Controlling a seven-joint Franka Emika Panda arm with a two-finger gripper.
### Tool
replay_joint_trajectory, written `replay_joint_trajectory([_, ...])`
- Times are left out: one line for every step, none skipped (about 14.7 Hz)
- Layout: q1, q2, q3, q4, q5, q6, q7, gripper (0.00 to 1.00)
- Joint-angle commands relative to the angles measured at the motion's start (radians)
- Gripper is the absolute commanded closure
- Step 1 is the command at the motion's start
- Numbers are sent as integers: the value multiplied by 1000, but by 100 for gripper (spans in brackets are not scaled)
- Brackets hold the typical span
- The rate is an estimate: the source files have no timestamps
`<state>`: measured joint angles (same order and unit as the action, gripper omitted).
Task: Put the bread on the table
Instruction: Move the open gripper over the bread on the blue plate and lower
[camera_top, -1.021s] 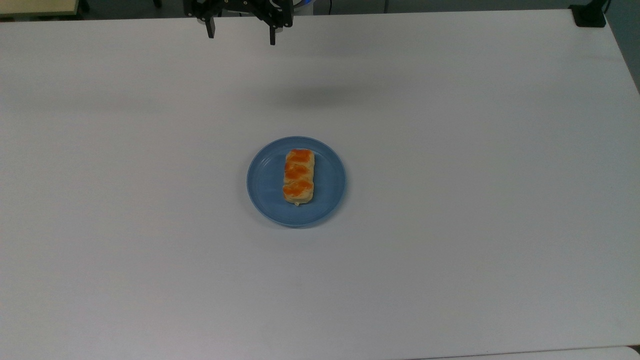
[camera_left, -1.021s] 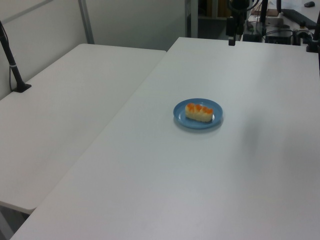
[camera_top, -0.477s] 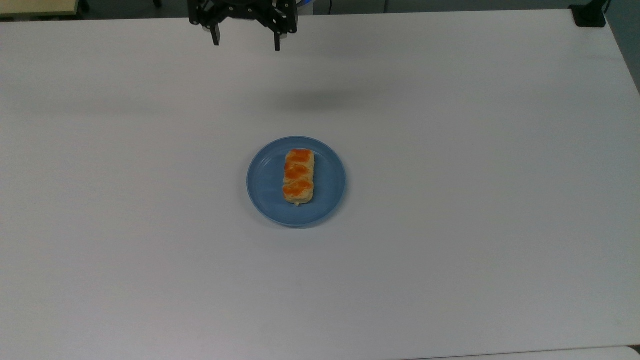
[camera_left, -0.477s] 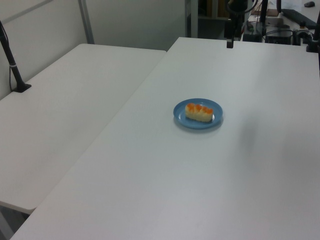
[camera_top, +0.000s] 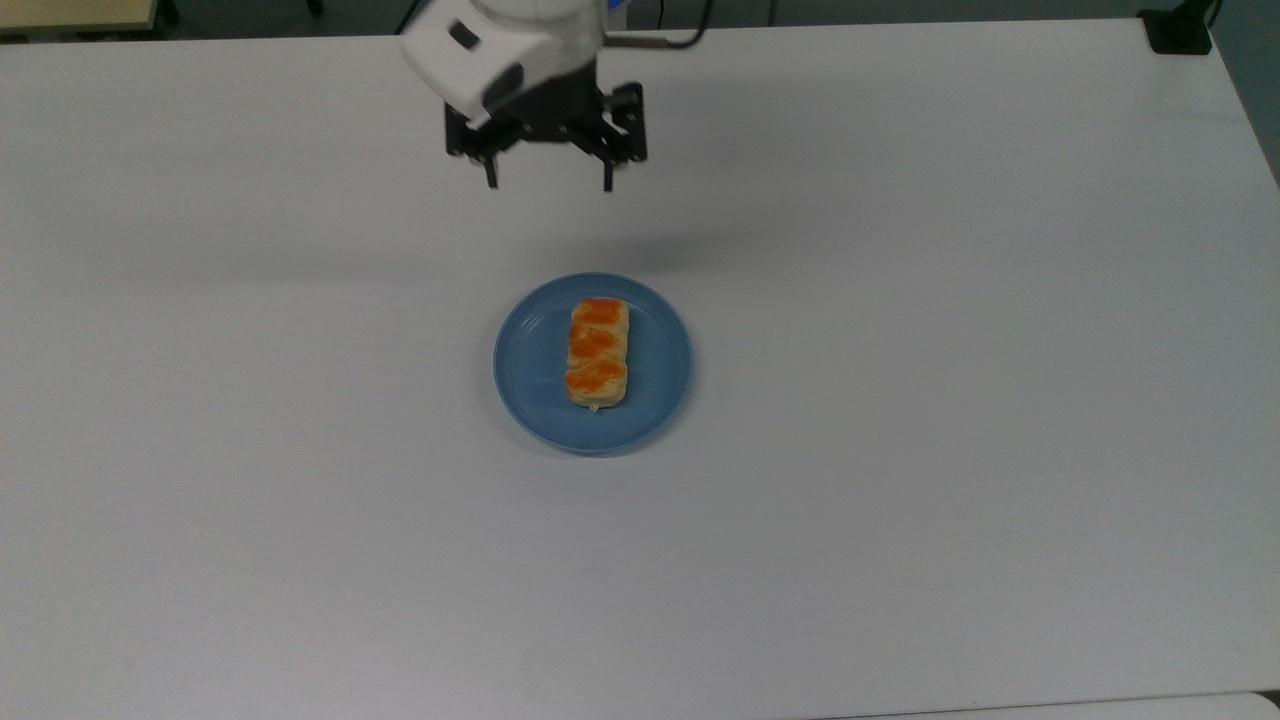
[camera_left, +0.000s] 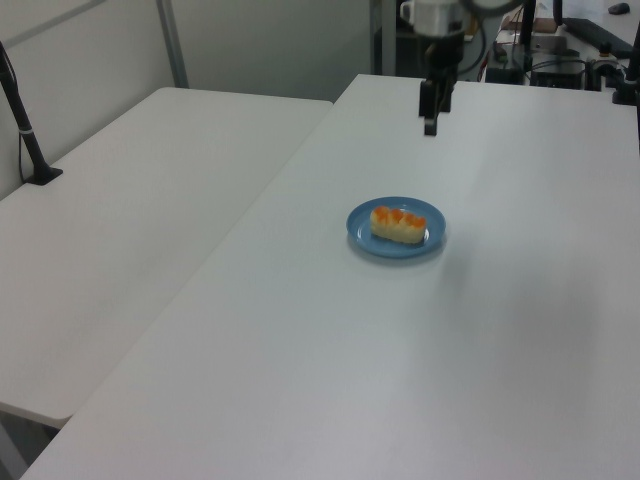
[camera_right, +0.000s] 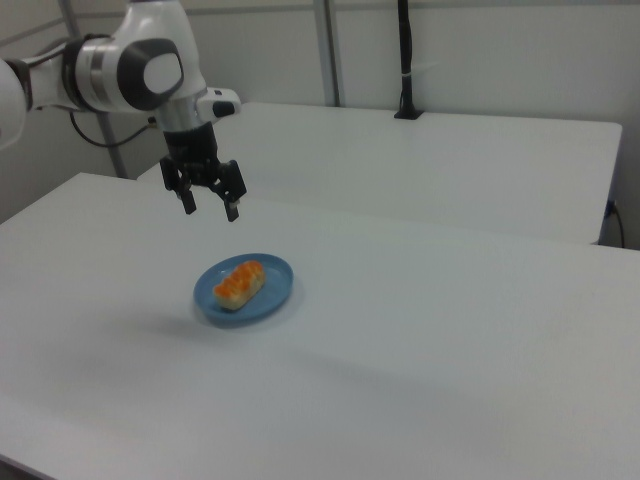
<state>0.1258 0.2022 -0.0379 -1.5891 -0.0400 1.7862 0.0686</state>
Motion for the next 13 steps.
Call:
replay_joint_trajectory([14,103,-4,-5,6,129,49,0])
replay_joint_trajectory([17,129,-2,-5,3,162,69,0])
replay_joint_trajectory([28,152,-2,-5,-1,186,92,0])
replay_joint_trajectory([38,176,-2,-5,-1,206,114,0])
replay_joint_trajectory([40,199,-2,-5,-3,226,135,0])
replay_joint_trajectory([40,236,-2,-5,-8,261,151,0])
replay_joint_trajectory([41,258,-2,-5,-12,283,154,0])
replay_joint_trajectory([41,272,-2,-5,-14,297,154,0])
replay_joint_trajectory([41,281,-2,-6,-14,300,154,0])
replay_joint_trajectory([41,287,-2,-8,-20,303,154,0])
replay_joint_trajectory([41,299,-2,-9,-32,314,154,2])
replay_joint_trajectory([41,305,-2,-11,-47,328,154,6])
replay_joint_trajectory([41,315,-2,-11,-55,337,154,9])
